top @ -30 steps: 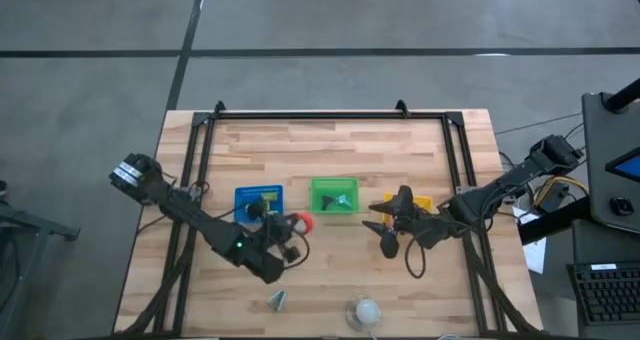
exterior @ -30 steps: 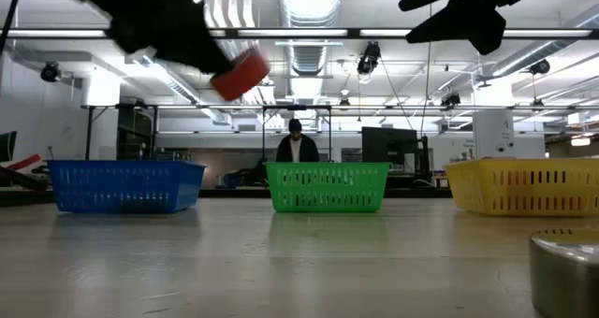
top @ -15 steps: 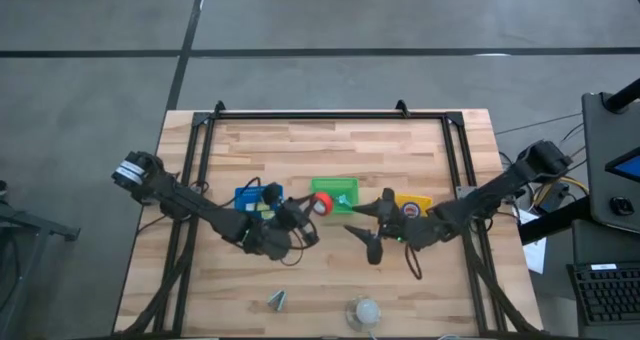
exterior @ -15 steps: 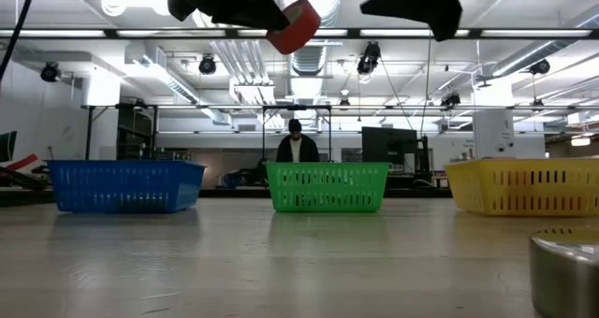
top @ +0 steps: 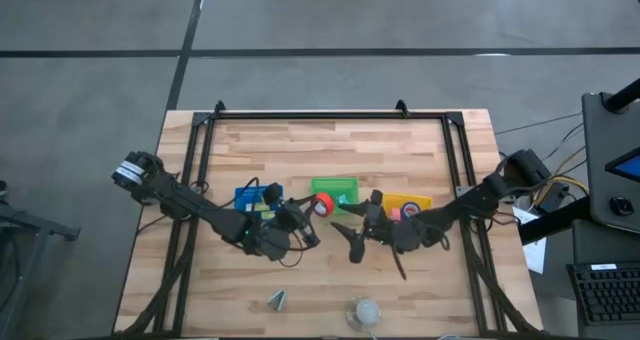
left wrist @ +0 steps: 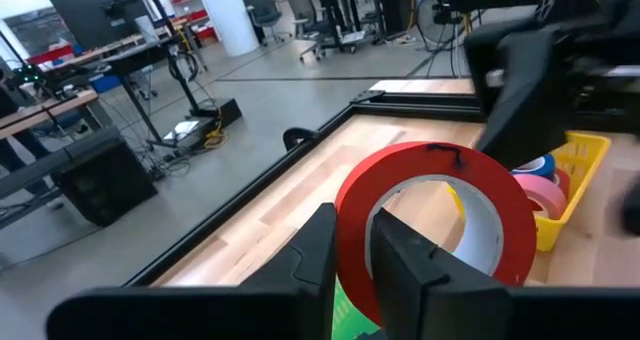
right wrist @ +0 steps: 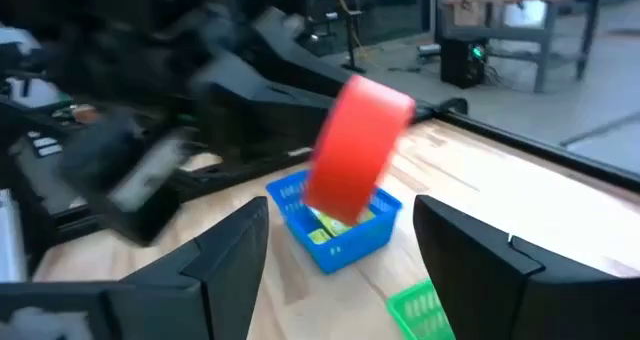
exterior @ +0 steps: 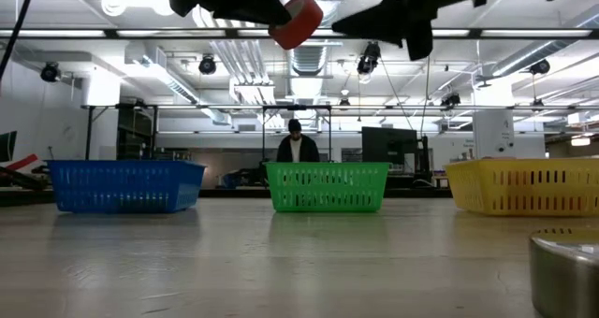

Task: Pick and place Stapler, Stapler remover, tape
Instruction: Put the orange tape into the yellow bin

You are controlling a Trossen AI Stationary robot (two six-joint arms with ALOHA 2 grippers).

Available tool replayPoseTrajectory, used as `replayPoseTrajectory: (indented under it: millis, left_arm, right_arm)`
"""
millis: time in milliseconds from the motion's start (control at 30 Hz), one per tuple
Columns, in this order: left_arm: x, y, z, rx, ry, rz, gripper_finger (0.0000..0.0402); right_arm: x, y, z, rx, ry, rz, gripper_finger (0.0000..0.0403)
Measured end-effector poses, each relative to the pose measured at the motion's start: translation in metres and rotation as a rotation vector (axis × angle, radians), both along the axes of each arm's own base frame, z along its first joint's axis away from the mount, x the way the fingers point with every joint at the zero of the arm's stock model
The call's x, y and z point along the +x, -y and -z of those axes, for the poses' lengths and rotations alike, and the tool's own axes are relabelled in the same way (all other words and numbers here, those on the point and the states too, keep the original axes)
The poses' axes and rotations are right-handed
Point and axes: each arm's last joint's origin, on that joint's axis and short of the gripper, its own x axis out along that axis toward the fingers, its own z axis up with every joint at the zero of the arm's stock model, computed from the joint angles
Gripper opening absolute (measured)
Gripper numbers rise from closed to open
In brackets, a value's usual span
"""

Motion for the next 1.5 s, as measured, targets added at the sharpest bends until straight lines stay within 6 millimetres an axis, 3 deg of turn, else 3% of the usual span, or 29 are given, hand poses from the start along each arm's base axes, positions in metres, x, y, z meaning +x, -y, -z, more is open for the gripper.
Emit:
replayPoseTrajectory:
  millis: [167, 467, 700, 1167, 1500]
  left_arm:
    - [0.000, 0.000, 0.000, 0.000, 0.002, 0.001, 0.0051]
    - [0.000, 0.000, 0.000, 0.003, -0.002, 0.000, 0.0051]
    - [0.000, -0.001, 0.000, 0.004, -0.003, -0.001, 0.0051]
    - [0.000, -0.001, 0.001, 0.007, -0.013, 0.007, 0.0052]
    - [0.001, 0.000, 0.001, -0.005, -0.006, 0.020, 0.0096]
  right_arm:
    - [0.006, 0.011, 0.005, 0.056, 0.007, 0.033, 0.0270]
    - [0.018, 0.021, -0.009, 0.103, 0.047, -0.037, 0.0280]
    - [0.025, 0.026, -0.012, 0.107, 0.049, -0.046, 0.0243]
    - [0.025, 0.027, -0.007, 0.075, -0.005, -0.043, 0.0119]
    - [0.012, 0.032, -0.013, 0.010, -0.129, -0.012, 0.0119]
